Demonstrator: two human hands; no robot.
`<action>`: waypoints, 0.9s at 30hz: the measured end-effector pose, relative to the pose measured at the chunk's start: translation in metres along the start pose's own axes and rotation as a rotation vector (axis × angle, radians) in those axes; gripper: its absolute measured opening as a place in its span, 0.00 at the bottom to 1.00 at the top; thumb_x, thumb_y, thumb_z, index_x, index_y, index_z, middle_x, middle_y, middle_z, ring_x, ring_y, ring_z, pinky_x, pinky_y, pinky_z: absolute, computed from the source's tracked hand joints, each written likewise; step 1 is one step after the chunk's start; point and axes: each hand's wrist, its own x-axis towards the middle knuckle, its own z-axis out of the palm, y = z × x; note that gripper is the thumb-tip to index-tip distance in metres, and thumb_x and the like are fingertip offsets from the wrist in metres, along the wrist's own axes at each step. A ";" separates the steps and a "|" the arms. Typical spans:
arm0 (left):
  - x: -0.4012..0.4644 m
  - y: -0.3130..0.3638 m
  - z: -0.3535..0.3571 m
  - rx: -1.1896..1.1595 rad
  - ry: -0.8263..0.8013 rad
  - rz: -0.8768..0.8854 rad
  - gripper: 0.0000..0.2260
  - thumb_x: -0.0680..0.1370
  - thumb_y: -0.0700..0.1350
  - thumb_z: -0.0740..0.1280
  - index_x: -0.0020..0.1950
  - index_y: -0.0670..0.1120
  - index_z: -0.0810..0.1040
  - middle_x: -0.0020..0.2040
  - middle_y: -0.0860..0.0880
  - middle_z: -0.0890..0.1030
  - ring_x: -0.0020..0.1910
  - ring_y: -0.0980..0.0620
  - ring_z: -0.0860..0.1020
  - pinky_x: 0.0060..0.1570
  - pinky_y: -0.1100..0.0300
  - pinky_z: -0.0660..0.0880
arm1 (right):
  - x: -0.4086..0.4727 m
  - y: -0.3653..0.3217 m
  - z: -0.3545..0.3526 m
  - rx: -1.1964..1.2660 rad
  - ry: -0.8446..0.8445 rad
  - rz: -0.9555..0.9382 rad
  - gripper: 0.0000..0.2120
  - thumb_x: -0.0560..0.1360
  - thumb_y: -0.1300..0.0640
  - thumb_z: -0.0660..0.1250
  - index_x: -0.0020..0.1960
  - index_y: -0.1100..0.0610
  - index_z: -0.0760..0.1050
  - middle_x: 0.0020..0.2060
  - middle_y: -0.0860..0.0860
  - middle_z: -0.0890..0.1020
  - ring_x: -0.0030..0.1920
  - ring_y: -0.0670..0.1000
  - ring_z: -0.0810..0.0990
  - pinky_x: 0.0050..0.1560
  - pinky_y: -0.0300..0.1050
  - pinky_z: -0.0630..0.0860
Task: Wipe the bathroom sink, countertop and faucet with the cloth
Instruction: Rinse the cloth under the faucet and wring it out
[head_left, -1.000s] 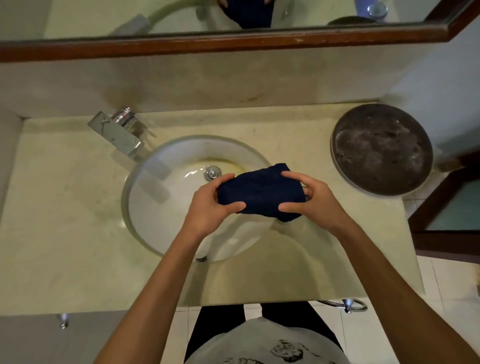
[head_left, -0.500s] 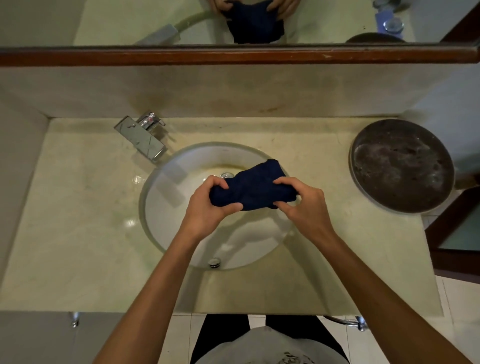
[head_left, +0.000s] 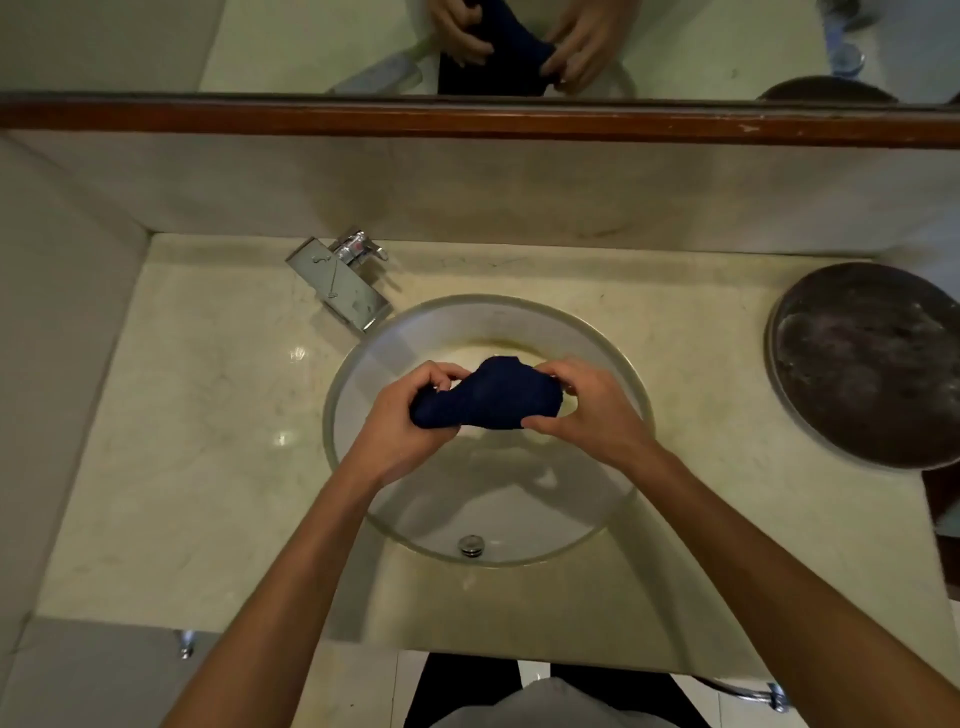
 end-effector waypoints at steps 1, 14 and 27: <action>0.000 -0.006 -0.003 -0.050 -0.002 -0.029 0.12 0.69 0.33 0.74 0.45 0.43 0.73 0.55 0.56 0.85 0.52 0.51 0.83 0.50 0.56 0.79 | 0.009 -0.001 0.005 -0.065 0.008 -0.040 0.22 0.67 0.49 0.81 0.58 0.50 0.81 0.48 0.44 0.78 0.48 0.46 0.78 0.50 0.54 0.80; 0.033 -0.062 -0.021 -0.320 0.255 -0.434 0.11 0.78 0.30 0.62 0.50 0.41 0.82 0.44 0.46 0.83 0.48 0.46 0.83 0.49 0.57 0.82 | 0.132 -0.070 0.022 -0.306 -0.327 0.146 0.20 0.71 0.46 0.79 0.58 0.53 0.84 0.53 0.48 0.85 0.52 0.50 0.82 0.58 0.48 0.78; 0.060 -0.068 -0.021 -0.317 0.352 -0.437 0.06 0.71 0.39 0.71 0.47 0.44 0.82 0.39 0.42 0.83 0.37 0.47 0.82 0.40 0.53 0.79 | 0.218 -0.116 0.063 0.073 0.190 -0.095 0.15 0.76 0.50 0.76 0.60 0.54 0.84 0.46 0.44 0.85 0.43 0.37 0.81 0.54 0.38 0.80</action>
